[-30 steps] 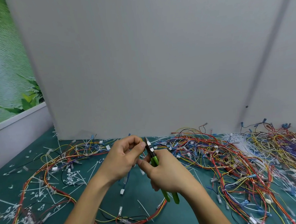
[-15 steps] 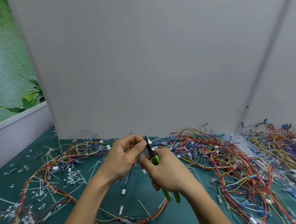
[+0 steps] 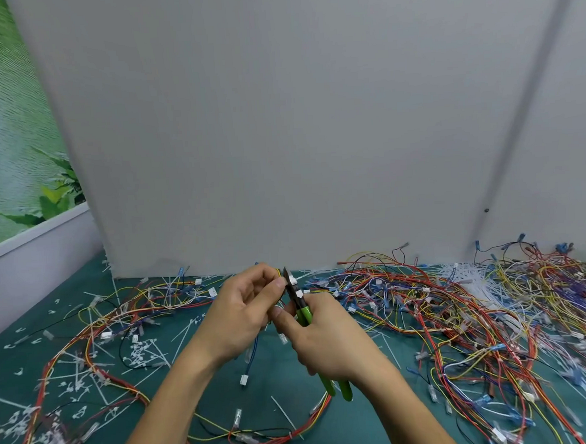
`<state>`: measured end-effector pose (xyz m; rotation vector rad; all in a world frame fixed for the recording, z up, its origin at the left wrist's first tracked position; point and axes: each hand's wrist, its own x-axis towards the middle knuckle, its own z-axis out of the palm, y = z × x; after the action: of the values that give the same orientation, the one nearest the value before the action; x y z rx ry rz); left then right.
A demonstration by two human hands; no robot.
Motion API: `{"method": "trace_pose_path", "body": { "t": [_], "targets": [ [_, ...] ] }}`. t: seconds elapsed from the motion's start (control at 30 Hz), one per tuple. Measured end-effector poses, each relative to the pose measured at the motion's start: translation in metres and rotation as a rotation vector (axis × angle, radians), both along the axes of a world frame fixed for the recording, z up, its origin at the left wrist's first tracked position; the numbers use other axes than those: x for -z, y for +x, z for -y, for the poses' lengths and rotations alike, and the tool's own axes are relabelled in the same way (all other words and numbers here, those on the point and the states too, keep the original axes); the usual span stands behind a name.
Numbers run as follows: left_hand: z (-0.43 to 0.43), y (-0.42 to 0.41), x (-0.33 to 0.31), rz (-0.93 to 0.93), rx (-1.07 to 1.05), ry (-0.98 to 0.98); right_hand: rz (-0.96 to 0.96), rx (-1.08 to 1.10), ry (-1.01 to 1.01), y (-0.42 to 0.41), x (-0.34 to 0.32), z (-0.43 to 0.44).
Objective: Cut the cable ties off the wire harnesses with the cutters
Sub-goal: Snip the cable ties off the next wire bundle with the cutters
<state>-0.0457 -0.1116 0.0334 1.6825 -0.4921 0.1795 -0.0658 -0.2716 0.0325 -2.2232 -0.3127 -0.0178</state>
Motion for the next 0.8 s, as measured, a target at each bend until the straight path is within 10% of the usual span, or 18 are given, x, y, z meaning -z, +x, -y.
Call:
{"method": "trace_pose_path", "body": {
  "t": [0.8],
  "targets": [
    [0.0029, 0.0036, 0.0055, 0.012, -0.008, 0.048, -0.031, -0.045, 0.027, 0.0016, 0.0023, 0.0008]
  ]
}}
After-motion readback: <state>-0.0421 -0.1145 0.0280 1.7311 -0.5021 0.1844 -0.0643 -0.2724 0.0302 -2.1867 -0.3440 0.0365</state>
